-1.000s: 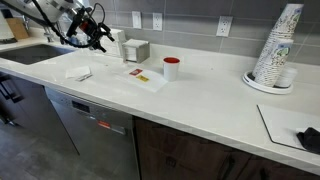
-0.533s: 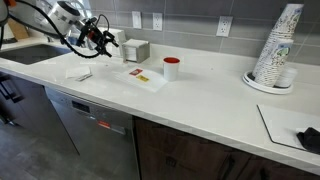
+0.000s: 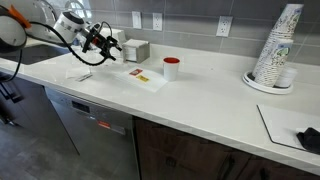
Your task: Pick up the yogurt bottle in front of the metallic paper towel rack and put it on the right side of the white and red mug cup
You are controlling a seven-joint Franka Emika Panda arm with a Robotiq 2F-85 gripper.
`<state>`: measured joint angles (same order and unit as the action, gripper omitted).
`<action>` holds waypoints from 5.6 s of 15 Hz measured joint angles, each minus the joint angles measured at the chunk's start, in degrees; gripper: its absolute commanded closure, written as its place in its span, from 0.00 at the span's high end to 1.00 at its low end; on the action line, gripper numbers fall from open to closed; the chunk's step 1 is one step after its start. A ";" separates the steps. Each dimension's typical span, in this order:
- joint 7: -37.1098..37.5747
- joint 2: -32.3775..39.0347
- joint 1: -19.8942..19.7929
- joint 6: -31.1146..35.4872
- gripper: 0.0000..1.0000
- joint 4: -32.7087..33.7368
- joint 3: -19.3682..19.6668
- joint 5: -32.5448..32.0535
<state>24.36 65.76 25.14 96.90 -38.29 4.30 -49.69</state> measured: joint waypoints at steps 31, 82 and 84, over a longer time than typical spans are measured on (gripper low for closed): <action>-3.23 8.39 0.38 5.95 0.67 8.25 3.29 0.01; 13.41 -0.83 -5.77 -5.76 0.00 9.71 9.84 -1.80; 12.98 -1.17 -7.87 -4.25 0.00 9.68 9.86 -1.80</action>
<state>37.34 64.59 17.26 92.65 -28.61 14.16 -51.49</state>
